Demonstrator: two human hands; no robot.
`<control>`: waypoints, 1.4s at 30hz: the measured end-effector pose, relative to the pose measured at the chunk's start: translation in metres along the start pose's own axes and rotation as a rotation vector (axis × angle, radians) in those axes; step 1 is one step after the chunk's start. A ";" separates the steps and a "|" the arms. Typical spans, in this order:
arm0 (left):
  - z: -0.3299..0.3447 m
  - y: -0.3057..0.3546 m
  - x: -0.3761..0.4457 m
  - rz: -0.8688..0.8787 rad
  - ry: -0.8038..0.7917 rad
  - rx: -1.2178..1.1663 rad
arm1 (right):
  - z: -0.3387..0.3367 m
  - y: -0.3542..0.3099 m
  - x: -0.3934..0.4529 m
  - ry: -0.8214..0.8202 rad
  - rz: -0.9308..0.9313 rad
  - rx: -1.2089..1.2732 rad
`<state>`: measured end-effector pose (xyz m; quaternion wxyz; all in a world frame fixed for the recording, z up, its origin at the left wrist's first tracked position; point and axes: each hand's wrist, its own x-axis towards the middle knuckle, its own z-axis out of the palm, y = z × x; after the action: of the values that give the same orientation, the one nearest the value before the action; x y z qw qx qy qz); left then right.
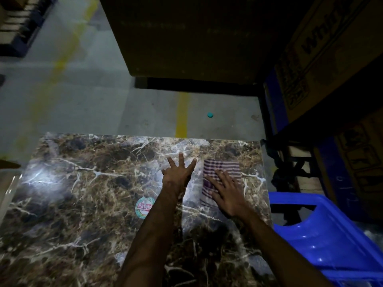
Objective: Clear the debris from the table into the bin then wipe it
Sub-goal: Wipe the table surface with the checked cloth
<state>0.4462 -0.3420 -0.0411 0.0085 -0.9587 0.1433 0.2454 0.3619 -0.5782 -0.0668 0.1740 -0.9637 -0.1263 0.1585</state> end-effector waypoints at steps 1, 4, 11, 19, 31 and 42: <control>-0.002 0.000 0.001 0.005 -0.014 -0.014 | -0.002 0.013 -0.015 -0.002 0.012 -0.016; -0.002 0.000 0.002 -0.002 -0.022 -0.042 | -0.017 0.045 -0.021 0.009 0.142 0.001; 0.001 -0.001 0.001 -0.017 -0.032 -0.048 | -0.022 0.009 0.074 0.073 0.247 0.041; -0.004 0.001 0.002 -0.010 -0.060 -0.035 | -0.010 0.014 -0.032 -0.046 0.029 -0.022; -0.005 0.001 -0.002 -0.009 -0.072 -0.077 | -0.017 -0.002 0.073 0.024 0.166 0.013; -0.007 0.004 0.005 0.019 -0.059 -0.133 | -0.060 0.101 0.028 0.031 0.318 0.007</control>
<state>0.4528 -0.3483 -0.0373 -0.0533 -0.9482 0.1356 0.2824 0.4279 -0.6797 -0.0586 0.1522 -0.9732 0.0312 0.1695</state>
